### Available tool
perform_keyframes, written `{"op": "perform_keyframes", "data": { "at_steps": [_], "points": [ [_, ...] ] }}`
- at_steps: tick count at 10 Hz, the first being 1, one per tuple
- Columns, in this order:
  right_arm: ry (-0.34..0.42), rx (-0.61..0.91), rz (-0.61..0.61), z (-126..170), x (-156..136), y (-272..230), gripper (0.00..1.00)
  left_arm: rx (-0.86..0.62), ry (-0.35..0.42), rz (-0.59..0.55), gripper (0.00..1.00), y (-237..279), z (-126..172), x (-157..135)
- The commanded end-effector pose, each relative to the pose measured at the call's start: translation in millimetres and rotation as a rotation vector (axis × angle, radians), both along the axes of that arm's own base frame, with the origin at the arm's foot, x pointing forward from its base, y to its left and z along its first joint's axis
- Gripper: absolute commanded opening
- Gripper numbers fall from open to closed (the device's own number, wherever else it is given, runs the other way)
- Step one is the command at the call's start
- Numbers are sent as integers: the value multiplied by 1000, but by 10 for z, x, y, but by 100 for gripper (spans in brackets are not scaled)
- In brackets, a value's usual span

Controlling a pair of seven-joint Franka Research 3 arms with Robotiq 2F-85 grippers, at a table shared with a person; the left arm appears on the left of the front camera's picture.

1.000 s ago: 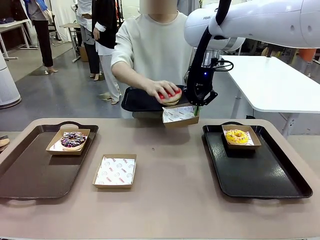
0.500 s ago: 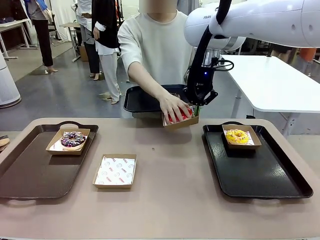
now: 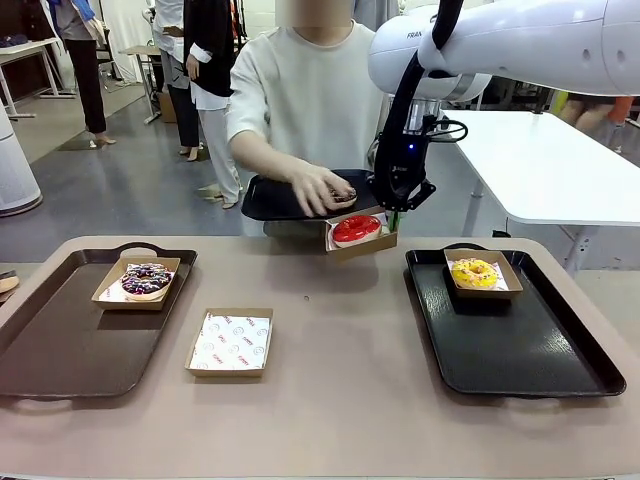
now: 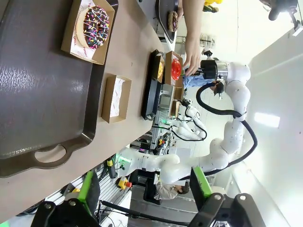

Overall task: Individually package the donuts and arrange them on the tray.
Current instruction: Place the picked Paper togo box on the Handle tray while simultaneously picking up another Paper togo box from the table with the other hand.

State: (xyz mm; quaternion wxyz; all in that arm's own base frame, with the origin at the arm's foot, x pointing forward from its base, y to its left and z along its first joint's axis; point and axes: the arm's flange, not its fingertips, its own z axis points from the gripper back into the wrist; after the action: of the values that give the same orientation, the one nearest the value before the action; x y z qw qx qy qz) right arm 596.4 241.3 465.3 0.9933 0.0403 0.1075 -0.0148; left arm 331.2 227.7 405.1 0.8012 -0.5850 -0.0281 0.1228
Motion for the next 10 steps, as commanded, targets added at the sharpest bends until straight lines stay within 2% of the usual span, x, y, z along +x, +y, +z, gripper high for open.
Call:
{"op": "perform_keyframes", "data": {
  "at_steps": [1, 5, 6, 8, 9, 10],
  "points": [
    [4, 15, 5, 25, -1, -26, 0, -9, -1, 3, 100, 8, 6, -20],
    [0, 0, 0, 0, 0, 0, 2, 0, 0, 0, 100, 0, 0, 0],
    [-16, -48, 9, 100, -102, -42, 2, 50, 5, -8, 100, -33, 117, 95],
    [-66, -54, 36, 390, -512, -326, 2, 179, -27, -45, 100, -215, 486, 238],
    [-122, -30, 50, 555, -727, -554, 2, 252, -27, -95, 100, -395, 702, 403],
    [-133, -17, 69, 628, -940, -757, 2, 314, -5, -155, 100, -607, 827, 447]
  ]
}}
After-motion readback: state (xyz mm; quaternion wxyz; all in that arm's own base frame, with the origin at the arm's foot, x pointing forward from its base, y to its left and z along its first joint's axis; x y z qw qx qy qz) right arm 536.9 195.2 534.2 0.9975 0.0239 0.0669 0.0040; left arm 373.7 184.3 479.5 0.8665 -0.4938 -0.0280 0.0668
